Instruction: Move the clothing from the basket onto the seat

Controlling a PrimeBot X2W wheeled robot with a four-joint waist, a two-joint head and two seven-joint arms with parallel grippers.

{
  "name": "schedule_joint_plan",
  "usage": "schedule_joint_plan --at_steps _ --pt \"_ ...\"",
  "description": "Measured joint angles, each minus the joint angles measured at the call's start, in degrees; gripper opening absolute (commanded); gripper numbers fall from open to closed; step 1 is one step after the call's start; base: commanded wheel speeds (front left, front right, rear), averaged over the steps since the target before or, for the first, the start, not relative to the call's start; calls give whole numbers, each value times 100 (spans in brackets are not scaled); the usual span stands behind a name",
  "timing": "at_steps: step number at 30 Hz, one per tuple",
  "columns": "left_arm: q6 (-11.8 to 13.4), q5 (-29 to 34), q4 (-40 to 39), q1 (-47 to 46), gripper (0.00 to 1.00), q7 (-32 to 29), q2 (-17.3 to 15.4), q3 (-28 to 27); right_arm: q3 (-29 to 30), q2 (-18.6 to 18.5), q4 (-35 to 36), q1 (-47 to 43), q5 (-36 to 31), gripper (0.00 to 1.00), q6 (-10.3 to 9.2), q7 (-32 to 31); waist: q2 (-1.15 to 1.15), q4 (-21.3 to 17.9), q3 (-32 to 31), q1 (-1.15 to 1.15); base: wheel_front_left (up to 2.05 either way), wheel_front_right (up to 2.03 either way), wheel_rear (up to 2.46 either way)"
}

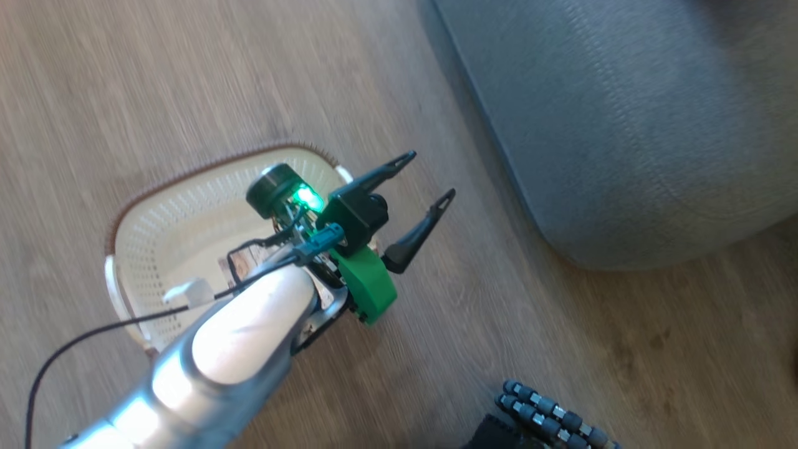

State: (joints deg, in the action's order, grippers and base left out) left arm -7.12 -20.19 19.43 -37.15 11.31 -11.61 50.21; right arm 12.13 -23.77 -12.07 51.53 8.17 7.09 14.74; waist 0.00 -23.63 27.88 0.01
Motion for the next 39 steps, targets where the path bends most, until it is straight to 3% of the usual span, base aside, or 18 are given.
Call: schedule_joint_plan --at_steps 13,19,25,30,31,32,33,39 --pt "14 2 -326 -131 100 -250 -257 73 1185 -864 -2352 1952 -705 0 0 -229 0 361 991 -1 0 0 0" --pt "68 1 -397 -121 100 -294 -413 87 1645 -628 -3382 2073 -811 0 0 -692 0 594 1384 0 0 0 0" --pt "145 0 -413 -87 100 -281 -437 81 1356 -254 -4046 2251 -697 0 0 -744 0 828 1630 0 0 0 0" --pt "169 0 -409 -94 100 -209 -428 80 1225 -256 -4489 2243 -584 0 0 -743 0 954 1683 -1 0 0 0" --pt "170 0 -408 -99 100 -197 -420 79 1206 -261 -4585 2240 -521 24 0 -738 0 980 1684 -1 0 0 0" --pt "182 -1 -402 -104 100 -157 -409 77 1177 -266 -4656 2218 -474 56 0 -677 0 1004 1681 -1 0 0 0" --pt "197 -1 -385 -113 100 -151 -398 75 1158 -265 -4719 2186 -421 100 0 -592 0 1021 1672 -1 0 0 0" --pt "210 -15 -243 -208 100 16 -257 78 840 -294 -4866 1822 -69 100 0 -190 0 1072 1519 -1 0 0 0"
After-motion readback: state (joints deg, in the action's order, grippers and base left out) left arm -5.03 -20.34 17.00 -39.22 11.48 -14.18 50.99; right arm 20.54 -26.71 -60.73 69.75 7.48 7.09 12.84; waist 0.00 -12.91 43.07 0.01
